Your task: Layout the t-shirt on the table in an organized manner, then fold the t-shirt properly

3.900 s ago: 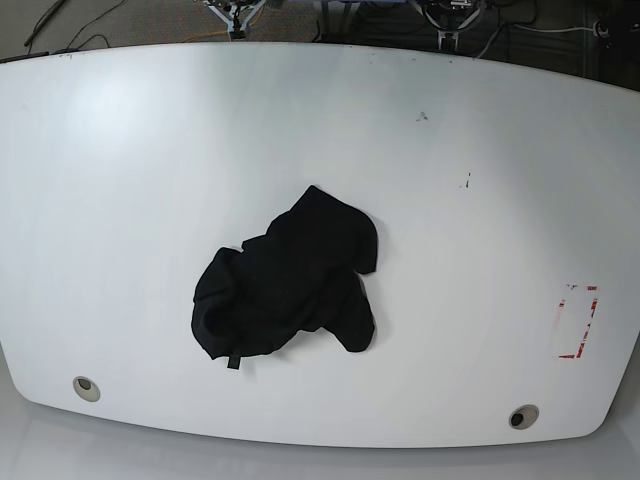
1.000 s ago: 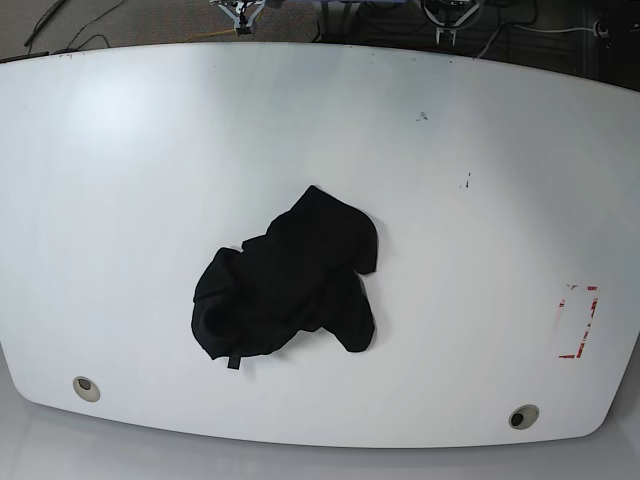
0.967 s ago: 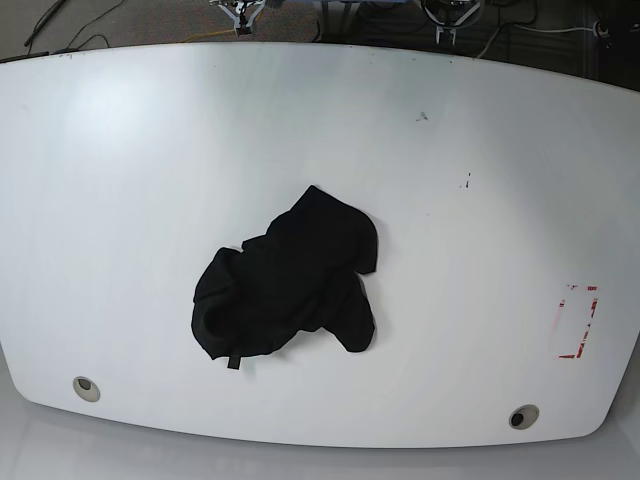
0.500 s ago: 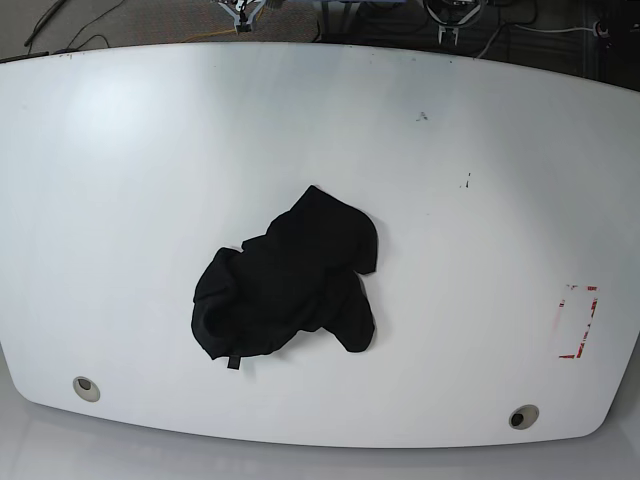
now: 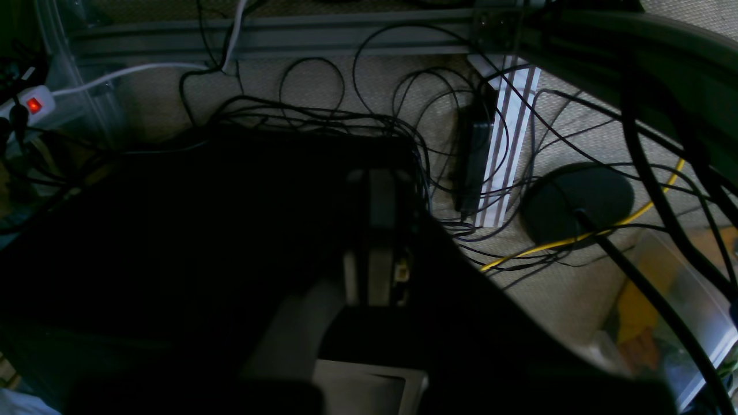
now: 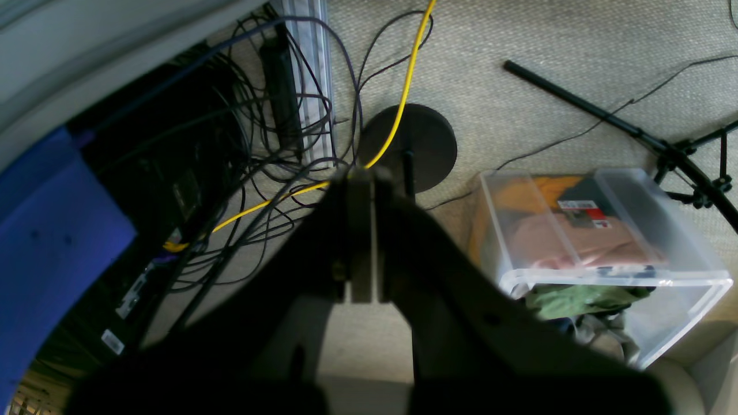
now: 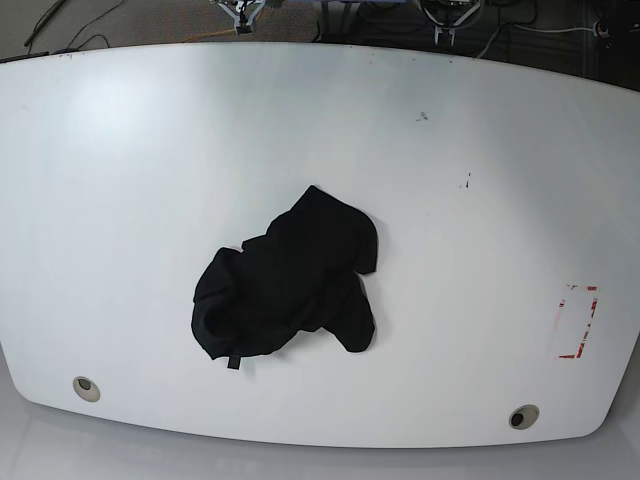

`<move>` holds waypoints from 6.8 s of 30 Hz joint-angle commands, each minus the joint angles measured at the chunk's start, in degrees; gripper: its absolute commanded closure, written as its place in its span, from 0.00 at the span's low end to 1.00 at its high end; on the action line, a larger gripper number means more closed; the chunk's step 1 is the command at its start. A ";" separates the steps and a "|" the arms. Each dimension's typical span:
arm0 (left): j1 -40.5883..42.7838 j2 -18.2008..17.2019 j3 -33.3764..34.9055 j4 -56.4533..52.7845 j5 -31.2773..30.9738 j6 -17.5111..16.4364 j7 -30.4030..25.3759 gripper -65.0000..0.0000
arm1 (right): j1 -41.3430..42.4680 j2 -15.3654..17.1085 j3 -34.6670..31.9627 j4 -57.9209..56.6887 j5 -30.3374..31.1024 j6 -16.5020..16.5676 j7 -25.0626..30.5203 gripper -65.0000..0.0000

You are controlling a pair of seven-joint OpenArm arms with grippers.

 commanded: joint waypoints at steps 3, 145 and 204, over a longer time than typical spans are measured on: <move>0.34 -0.22 0.00 -0.18 0.61 0.36 -0.17 0.99 | -0.42 0.17 0.02 0.19 -0.02 0.21 0.04 1.00; 59.27 -1.75 -1.14 87.18 -10.27 -3.66 -2.70 0.40 | -63.06 0.83 -0.35 93.51 0.12 -4.46 1.04 0.60; 46.96 -2.98 -4.57 101.33 -15.89 -3.74 -1.91 0.40 | -53.74 1.19 5.54 105.56 6.89 -4.02 1.04 0.60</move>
